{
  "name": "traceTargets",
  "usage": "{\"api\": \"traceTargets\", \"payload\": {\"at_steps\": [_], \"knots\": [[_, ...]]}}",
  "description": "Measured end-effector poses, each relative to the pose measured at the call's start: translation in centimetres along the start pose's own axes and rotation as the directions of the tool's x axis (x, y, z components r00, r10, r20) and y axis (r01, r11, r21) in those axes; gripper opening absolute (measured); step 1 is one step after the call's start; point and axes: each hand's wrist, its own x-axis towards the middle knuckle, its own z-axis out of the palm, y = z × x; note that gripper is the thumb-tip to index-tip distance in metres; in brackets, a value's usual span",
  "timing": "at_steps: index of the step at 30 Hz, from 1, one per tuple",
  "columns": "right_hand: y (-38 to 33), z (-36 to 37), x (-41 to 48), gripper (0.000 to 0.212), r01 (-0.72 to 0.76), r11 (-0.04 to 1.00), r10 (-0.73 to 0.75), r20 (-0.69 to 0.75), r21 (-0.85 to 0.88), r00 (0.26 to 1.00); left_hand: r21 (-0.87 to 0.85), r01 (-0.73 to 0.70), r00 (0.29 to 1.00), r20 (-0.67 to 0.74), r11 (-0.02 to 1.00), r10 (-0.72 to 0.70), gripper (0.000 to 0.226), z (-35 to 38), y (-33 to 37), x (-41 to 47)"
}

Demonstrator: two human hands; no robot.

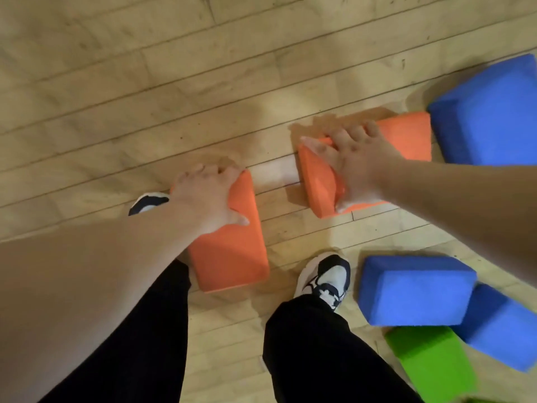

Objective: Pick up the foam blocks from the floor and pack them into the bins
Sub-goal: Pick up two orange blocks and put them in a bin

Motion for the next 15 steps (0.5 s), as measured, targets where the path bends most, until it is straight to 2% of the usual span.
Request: {"api": "traceTargets", "payload": {"at_steps": [3,8,10,12,15], "knots": [[-0.7,-0.3,-0.5,0.15,-0.011,1.0,0.009,-0.048,-0.028,0.999,-0.04,-0.022,0.998,0.062,0.999,0.024,0.109,-0.3,-1.4,-0.7],[-2.2,0.0,-2.5,0.138,-0.107,0.994,0.107,-0.109,0.009,0.988,-0.063,-0.116,0.983,0.136,0.991,0.124,0.104,-0.2,-2.0,-2.4],[-2.9,0.1,-3.1,0.129,-0.131,0.991,0.134,-0.122,0.032,0.983,-0.129,-0.118,0.978,0.155,0.985,0.137,0.101,-0.2,-1.9,-3.1],[-3.5,0.1,-3.3,0.122,-0.174,0.983,0.181,-0.111,0.064,0.977,-0.239,-0.112,0.973,0.17,0.965,0.155,0.099,0.0,-1.8,-3.9],[-4.0,-0.4,-2.9,0.116,-0.239,0.966,0.243,-0.024,0.102,0.97,-0.283,-0.078,0.984,0.13,0.956,0.119,0.098,0.1,-1.8,-5.7]]}}
